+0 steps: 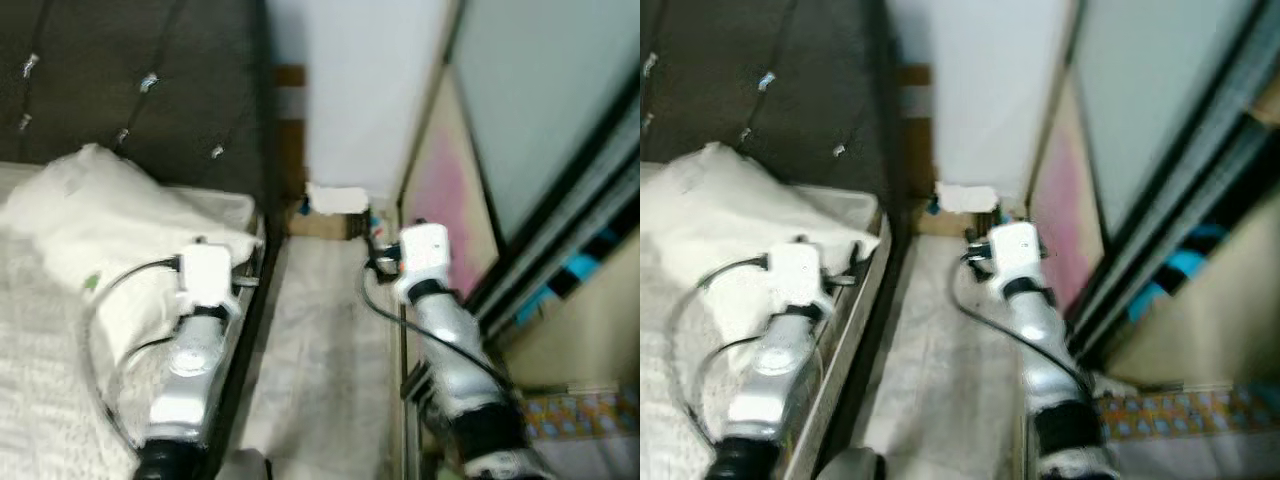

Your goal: Clean up the room

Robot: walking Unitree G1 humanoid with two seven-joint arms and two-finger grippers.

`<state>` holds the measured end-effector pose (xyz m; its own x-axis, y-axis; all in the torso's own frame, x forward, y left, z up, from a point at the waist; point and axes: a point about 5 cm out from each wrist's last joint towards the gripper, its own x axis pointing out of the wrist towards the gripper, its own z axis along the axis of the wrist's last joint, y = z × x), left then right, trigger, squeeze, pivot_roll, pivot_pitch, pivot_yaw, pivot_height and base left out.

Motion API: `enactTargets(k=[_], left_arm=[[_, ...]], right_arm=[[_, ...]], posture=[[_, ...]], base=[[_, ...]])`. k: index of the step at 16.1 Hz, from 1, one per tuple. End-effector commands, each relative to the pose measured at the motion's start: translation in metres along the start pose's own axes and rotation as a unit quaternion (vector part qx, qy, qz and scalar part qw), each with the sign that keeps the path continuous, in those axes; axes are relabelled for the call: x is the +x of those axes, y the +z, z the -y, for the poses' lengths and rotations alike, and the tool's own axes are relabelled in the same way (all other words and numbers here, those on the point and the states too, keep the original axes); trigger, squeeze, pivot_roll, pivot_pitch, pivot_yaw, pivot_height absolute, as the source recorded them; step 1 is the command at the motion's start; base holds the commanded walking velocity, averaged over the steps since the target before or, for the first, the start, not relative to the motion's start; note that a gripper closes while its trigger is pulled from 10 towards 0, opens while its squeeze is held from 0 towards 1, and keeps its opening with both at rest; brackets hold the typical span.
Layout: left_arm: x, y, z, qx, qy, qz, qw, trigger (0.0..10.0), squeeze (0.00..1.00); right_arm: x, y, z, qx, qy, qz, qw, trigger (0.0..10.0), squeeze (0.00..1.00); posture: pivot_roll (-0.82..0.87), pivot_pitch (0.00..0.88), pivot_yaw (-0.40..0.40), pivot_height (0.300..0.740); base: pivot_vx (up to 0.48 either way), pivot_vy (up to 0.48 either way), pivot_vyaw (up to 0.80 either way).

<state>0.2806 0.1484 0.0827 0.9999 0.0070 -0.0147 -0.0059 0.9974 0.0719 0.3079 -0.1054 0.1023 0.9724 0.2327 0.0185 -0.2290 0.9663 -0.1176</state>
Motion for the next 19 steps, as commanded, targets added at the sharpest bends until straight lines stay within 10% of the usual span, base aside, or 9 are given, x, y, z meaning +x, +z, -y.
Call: enactTargets(k=[1, 19], left_arm=[[0.0015, 0.0027, 0.0060, -0.004, -0.009, 0.005, 1.000, 10.0, 0.00], [0.0065, 0.0052, 0.0090, 0.000, -0.008, 0.015, 1.000, 10.0, 0.00]], right_arm=[[-0.0007, -0.0020, 0.0048, -0.009, -0.001, -0.003, 1.000, 10.0, 0.00], [0.0034, -0.0011, 0.0011, -0.002, 0.012, 0.002, 1.000, 10.0, 0.00]], posture=[[0.11, 0.000, -0.044, 0.740], [0.10, 0.000, -0.039, 0.740]], base=[[0.000, 0.000, 0.80], [0.000, 0.000, 0.80]])
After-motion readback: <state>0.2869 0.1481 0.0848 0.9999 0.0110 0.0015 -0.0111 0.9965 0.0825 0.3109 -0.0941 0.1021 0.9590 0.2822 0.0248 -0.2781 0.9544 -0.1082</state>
